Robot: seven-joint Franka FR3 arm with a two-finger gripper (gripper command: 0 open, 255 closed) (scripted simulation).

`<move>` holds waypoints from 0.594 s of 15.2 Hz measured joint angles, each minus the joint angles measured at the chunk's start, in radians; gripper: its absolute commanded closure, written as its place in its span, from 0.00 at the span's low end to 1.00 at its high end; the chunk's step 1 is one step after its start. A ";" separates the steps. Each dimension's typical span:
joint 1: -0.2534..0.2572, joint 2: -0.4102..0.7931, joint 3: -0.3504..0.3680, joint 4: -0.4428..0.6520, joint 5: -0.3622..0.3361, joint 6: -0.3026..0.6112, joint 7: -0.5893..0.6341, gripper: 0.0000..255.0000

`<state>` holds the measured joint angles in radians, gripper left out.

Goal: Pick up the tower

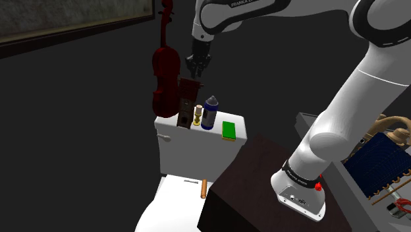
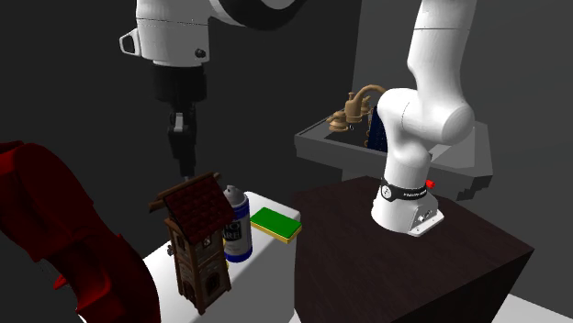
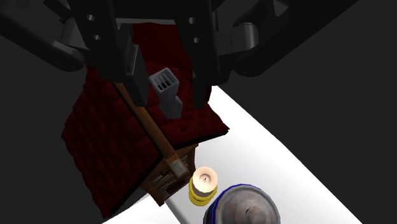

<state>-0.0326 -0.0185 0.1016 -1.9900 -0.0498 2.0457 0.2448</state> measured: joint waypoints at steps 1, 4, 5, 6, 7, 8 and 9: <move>-0.001 -0.002 -0.001 0.008 0.001 -0.010 -0.003 1.00; -0.001 -0.010 -0.001 0.038 0.002 -0.048 -0.005 1.00; -0.001 -0.013 -0.001 0.050 0.003 -0.064 -0.006 1.00; -0.001 -0.013 -0.001 0.064 0.003 -0.078 -0.006 1.00; 0.000 -0.016 0.000 0.072 0.004 -0.088 -0.006 1.00; -0.001 -0.018 -0.001 0.086 0.004 -0.104 -0.007 1.00; 0.000 -0.018 0.000 0.098 0.005 -0.116 -0.007 1.00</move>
<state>-0.0328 -0.0364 0.1012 -1.8917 -0.0453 1.9296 0.2375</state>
